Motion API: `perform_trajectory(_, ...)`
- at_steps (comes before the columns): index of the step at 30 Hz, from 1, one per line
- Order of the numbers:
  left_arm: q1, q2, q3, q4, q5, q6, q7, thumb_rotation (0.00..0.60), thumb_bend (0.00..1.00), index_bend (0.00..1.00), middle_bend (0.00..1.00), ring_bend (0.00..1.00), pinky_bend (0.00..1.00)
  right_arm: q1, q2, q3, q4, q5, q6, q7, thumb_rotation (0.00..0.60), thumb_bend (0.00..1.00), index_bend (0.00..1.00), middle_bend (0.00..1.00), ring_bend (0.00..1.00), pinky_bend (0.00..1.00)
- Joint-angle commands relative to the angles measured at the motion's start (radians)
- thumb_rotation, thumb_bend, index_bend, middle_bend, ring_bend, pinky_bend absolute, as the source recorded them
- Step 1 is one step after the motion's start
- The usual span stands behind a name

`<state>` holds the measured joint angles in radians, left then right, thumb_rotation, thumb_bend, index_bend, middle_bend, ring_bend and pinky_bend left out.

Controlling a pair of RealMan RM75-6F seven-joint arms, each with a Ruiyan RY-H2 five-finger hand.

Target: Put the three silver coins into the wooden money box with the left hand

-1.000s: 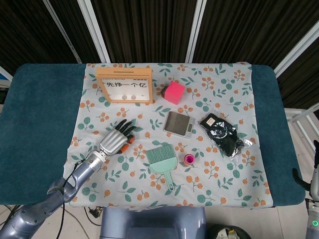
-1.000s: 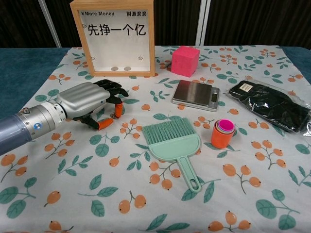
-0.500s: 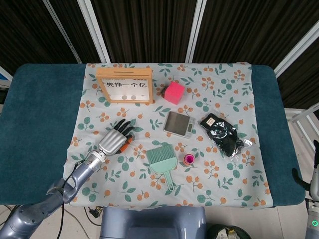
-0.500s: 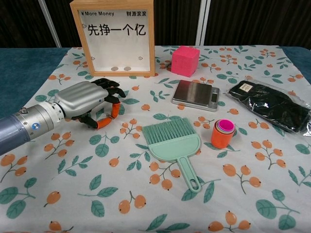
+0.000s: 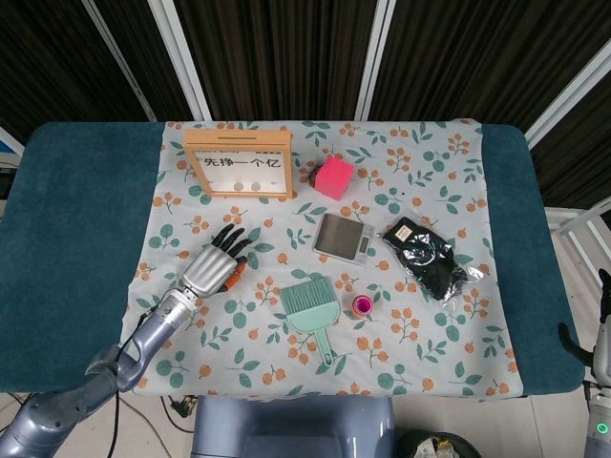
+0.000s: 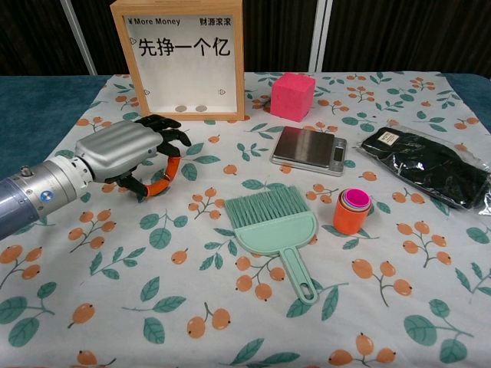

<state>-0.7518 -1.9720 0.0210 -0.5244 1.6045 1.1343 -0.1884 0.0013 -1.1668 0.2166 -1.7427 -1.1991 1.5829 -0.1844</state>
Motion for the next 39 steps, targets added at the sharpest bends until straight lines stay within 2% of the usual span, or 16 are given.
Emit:
perform_trajectory(1,0.000,0.009,-0.007,-0.016,0.000,0.021,-0.010,0.600,0.46,0.67,0.18,0.02,0.02,0.000,0.000,0.001,0.000,0.001,-0.001,0.000,0.600,0.36,0.05,0.02,0.02,0.00)
perform_trajectory(7,-0.022,0.071,-0.033,-0.106,0.016,0.103,-0.039,0.600,0.48,0.68,0.19,0.02,0.02,0.000,0.000,0.002,0.000,0.003,0.000,-0.002,0.600,0.36,0.05,0.02,0.02,0.00)
perform_trajectory(10,-0.047,0.142,-0.066,-0.206,0.018,0.139,-0.051,0.600,0.48,0.68,0.19,0.02,0.02,0.000,-0.001,0.002,0.000,0.005,-0.001,-0.001,0.600,0.36,0.05,0.02,0.02,0.00)
perform_trajectory(13,-0.081,0.241,-0.111,-0.349,0.009,0.144,-0.064,0.600,0.48,0.69,0.19,0.02,0.02,0.001,-0.001,0.002,-0.001,0.006,-0.002,0.000,0.600,0.36,0.05,0.02,0.02,0.00)
perform_trajectory(14,-0.101,0.299,-0.138,-0.426,0.001,0.133,-0.060,0.600,0.48,0.69,0.19,0.02,0.02,0.001,-0.001,0.002,0.000,0.004,-0.002,0.000,0.600,0.36,0.05,0.02,0.02,0.00)
perform_trajectory(19,-0.159,0.479,-0.232,-0.652,-0.059,0.049,-0.027,0.600,0.48,0.70,0.18,0.02,0.05,0.000,-0.001,0.002,-0.001,0.003,0.002,-0.003,0.600,0.36,0.05,0.02,0.02,0.00)
perform_trajectory(20,-0.175,0.526,-0.264,-0.708,-0.088,0.016,-0.032,0.600,0.48,0.70,0.18,0.02,0.05,0.000,-0.001,0.002,-0.001,0.003,0.001,-0.003,0.600,0.36,0.05,0.02,0.02,0.00)
perform_trajectory(23,-0.203,0.597,-0.315,-0.766,-0.141,-0.045,-0.012,0.600,0.48,0.70,0.18,0.02,0.05,0.001,-0.002,0.000,0.000,0.001,0.001,-0.006,0.600,0.36,0.05,0.02,0.02,0.00)
perform_trajectory(25,-0.221,0.625,-0.346,-0.781,-0.179,-0.083,-0.009,0.600,0.48,0.70,0.18,0.02,0.05,0.001,-0.003,-0.001,0.000,-0.001,0.001,-0.008,0.600,0.36,0.05,0.02,0.02,0.00)
perform_trajectory(28,-0.259,0.640,-0.383,-0.735,-0.243,-0.162,-0.010,0.600,0.48,0.70,0.18,0.02,0.05,0.002,-0.005,0.000,0.002,0.002,0.000,-0.011,0.600,0.36,0.05,0.02,0.02,0.00)
perform_trajectory(32,-0.313,0.630,-0.411,-0.643,-0.334,-0.319,-0.101,0.600,0.48,0.70,0.18,0.01,0.05,0.003,-0.007,0.000,0.005,0.000,0.003,-0.014,0.600,0.36,0.05,0.02,0.02,0.00)
perform_trajectory(39,-0.385,0.563,-0.417,-0.457,-0.337,-0.438,-0.254,0.600,0.48,0.71,0.18,0.01,0.04,0.005,-0.011,0.003,0.009,0.003,0.005,-0.021,0.600,0.36,0.05,0.02,0.02,0.00)
